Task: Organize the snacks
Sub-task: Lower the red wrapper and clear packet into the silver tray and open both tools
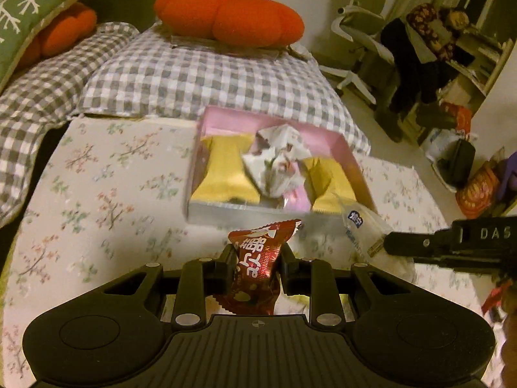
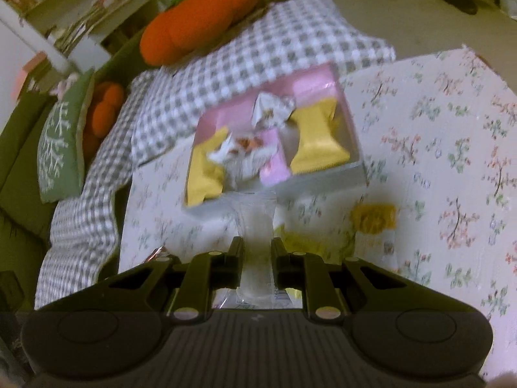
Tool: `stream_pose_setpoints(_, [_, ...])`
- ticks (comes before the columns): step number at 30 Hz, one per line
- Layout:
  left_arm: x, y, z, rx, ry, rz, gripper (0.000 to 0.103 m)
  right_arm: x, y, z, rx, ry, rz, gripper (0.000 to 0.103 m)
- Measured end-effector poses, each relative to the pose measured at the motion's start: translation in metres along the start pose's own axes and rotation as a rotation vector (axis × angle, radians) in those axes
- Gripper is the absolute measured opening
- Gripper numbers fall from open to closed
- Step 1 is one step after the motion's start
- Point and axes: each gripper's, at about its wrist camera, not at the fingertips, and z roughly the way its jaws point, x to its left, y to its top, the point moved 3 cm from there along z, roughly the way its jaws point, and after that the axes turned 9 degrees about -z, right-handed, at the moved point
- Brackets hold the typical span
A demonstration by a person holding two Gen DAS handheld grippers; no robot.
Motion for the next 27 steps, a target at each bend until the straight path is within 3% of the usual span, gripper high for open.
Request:
stream_pose_setpoints(12, [-0.024, 0.035, 0.046, 0.011, -0.033, -0.006, 0.025, -0.015, 0.038, 0.018, -0.095, -0.028, 0.038, 0.016])
stream_pose_setpoints(19, [-0.025, 0.045, 0.087, 0.045, -0.047, 0.023, 0.025, -0.017, 0.057, 0.046, -0.101, -0.033, 0.03, 0.016])
stream_pose_setpoints(27, [-0.024, 0.053, 0.115, 0.019, -0.059, 0.077, 0.026, -0.016, 0.058, 0.082, -0.085, -0.063, -0.02, 0.016])
